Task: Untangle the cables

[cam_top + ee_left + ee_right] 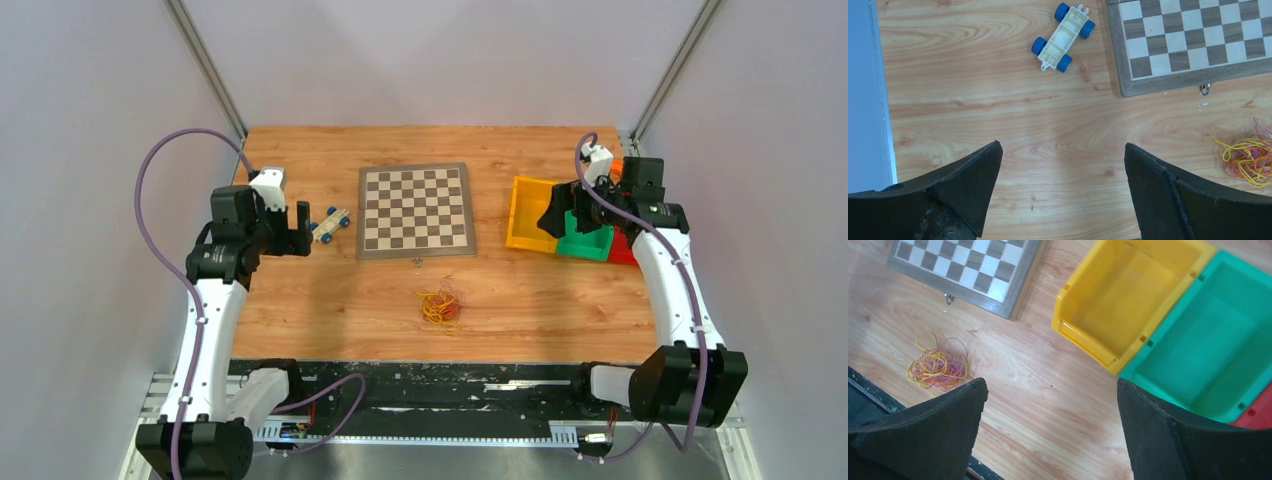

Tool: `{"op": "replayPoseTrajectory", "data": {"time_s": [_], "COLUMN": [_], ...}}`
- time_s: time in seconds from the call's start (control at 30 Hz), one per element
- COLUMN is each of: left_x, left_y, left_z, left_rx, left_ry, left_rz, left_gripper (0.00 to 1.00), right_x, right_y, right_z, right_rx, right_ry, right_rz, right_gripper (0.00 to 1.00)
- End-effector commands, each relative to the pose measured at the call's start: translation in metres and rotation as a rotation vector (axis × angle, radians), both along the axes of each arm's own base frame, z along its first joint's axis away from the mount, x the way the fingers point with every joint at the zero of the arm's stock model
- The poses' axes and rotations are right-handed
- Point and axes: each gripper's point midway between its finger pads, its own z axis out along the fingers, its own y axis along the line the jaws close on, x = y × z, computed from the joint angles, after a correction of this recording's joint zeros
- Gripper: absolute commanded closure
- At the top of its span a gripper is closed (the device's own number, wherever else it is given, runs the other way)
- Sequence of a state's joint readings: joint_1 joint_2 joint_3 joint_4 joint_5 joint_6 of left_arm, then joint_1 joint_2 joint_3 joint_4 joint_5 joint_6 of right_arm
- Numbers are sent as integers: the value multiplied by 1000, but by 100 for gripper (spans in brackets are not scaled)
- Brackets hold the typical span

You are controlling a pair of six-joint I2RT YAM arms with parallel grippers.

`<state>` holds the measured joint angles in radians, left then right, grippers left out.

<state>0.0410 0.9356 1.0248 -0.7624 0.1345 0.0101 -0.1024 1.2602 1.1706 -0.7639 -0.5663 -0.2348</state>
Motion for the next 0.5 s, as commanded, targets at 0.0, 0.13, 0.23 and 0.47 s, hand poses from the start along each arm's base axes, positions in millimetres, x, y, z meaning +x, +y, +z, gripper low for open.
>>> {"op": "replayPoseTrajectory", "data": {"time_s": [0.0,0.13,0.23,0.47], "left_x": [16,24,27,24], "left_y": [-6,-29,-46,-82], "left_z": [31,47,56,66], "left_rx": [14,-59,-135,-300], "left_ry": [-90,-96,-82,-166], "left_rz": [-78,-194,-268,-408], "left_gripper": [0,0,0,0], "right_x": [11,5,-1,-38], "right_y": [27,54,86,168], "right_z": [48,61,52,-18], "right_rx": [-36,60,71,-77], "right_ry": [-241,-312,-293,-177], "right_rz": [175,332,466,742], "right_gripper": [0,0,0,0]}}
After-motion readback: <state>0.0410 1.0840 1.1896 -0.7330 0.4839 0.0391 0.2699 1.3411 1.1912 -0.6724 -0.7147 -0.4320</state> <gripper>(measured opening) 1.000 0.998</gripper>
